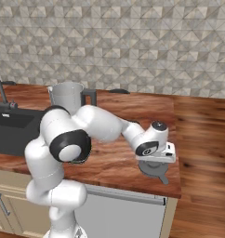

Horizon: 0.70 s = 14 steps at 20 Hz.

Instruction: Open the blender lid, put the tangerine in the blender, close the lid, and start the blender.

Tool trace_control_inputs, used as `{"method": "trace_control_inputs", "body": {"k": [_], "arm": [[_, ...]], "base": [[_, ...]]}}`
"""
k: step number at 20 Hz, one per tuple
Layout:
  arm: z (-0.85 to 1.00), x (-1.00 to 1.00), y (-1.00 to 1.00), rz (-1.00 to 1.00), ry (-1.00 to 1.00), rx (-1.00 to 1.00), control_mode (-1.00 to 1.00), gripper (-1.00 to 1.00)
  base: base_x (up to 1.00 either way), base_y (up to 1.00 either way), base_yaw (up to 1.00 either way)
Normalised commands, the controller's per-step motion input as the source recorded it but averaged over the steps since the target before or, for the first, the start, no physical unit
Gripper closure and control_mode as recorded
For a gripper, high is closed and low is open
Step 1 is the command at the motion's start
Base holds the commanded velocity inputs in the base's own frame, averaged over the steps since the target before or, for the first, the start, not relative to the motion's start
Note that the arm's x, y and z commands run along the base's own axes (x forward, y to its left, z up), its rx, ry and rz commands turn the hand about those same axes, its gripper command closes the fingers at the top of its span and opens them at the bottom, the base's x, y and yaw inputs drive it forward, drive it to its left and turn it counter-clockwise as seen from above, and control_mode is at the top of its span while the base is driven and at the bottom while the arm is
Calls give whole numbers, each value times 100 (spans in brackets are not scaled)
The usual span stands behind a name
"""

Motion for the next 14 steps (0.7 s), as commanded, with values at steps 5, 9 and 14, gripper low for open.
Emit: {"method": "trace_control_inputs", "body": {"k": [5, 9, 14], "arm": [[-26, 14, 0, 1, 2, 0, -100, -100], [-48, 0, 0, 4, 3, 0, -100, -100], [-60, 0, 24, 3, 6, 0, -100, -100]], "base": [[0, 0, 0], [0, 0, 0], [0, 0, 0]]}}
